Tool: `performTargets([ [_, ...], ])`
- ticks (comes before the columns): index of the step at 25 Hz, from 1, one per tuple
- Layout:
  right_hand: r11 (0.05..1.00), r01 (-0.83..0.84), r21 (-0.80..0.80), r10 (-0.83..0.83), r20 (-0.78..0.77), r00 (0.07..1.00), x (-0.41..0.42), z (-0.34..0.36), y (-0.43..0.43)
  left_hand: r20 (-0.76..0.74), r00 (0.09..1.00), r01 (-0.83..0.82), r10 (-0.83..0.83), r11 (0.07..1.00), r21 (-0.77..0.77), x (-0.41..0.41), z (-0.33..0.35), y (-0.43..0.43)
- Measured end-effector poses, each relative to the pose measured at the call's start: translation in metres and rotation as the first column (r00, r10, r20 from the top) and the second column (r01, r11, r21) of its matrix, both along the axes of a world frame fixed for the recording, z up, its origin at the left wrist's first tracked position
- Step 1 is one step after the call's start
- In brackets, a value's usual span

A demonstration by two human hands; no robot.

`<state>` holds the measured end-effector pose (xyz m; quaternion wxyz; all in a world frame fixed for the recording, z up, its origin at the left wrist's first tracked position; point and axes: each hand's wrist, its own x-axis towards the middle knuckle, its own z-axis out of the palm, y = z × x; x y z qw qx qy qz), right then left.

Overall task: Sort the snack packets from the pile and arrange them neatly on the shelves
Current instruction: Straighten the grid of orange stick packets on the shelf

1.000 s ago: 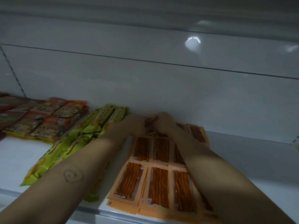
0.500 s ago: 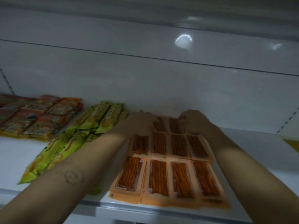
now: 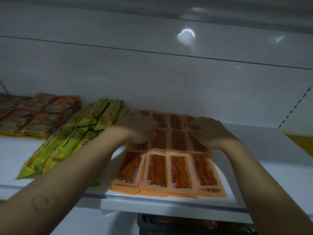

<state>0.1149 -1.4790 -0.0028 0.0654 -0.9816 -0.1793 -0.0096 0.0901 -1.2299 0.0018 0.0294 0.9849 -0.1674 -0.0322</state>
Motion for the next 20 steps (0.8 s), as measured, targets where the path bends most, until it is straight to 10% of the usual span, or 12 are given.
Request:
performTargets([
  [10,0.993,-0.086,0.08,0.08,0.086,0.993,-0.109,-0.034,0.018,0.006,0.993,-0.12,0.12,0.993,0.017,-0.101,-0.024,-0.011],
  [14,0.986,0.062,0.155,-0.095,0.22,0.971,-0.085,-0.036,-0.005,0.133,0.969,-0.198,0.206,0.978,-0.07,-0.107,-0.034,-0.012],
  [20,0.898,0.319,0.302,-0.34,0.018,0.94,-0.043,-0.046,-0.013,0.083,0.832,-0.517,0.549,0.82,-0.244,-0.062,-0.049,-0.008],
])
